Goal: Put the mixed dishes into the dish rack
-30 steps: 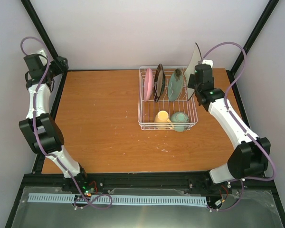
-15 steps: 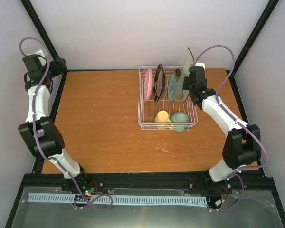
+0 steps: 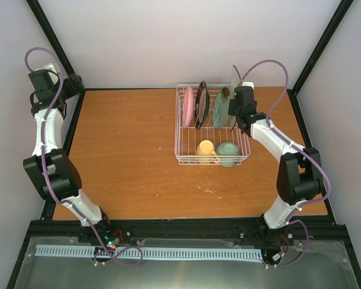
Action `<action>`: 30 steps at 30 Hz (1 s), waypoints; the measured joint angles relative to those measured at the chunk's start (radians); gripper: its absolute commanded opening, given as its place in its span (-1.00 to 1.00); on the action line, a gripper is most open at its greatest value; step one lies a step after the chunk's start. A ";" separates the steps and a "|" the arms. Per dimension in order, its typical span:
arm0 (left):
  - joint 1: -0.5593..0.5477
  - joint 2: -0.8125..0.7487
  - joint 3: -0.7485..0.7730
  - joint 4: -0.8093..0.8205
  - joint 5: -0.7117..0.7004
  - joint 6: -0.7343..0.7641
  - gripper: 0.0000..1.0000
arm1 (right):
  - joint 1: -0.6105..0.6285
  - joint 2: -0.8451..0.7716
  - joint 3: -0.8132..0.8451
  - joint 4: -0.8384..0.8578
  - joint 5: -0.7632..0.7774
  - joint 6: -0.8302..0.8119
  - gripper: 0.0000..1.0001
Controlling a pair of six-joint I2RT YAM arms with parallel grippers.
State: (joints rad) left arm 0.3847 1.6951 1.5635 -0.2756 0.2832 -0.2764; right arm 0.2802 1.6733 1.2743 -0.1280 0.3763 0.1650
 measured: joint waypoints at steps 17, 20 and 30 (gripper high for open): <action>0.000 0.000 -0.002 -0.018 -0.001 0.005 0.99 | -0.003 0.011 -0.066 0.075 -0.016 0.088 -0.43; 0.000 0.000 -0.006 -0.018 0.001 0.005 0.99 | -0.005 0.011 -0.066 0.086 -0.012 0.097 -0.21; 0.000 -0.003 -0.023 -0.020 0.013 0.005 0.99 | -0.006 -0.003 -0.083 0.078 0.003 0.117 0.00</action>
State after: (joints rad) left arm 0.3847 1.6924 1.5406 -0.2958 0.2958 -0.2718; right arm 0.2737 1.6699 1.1915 -0.0502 0.3794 0.2825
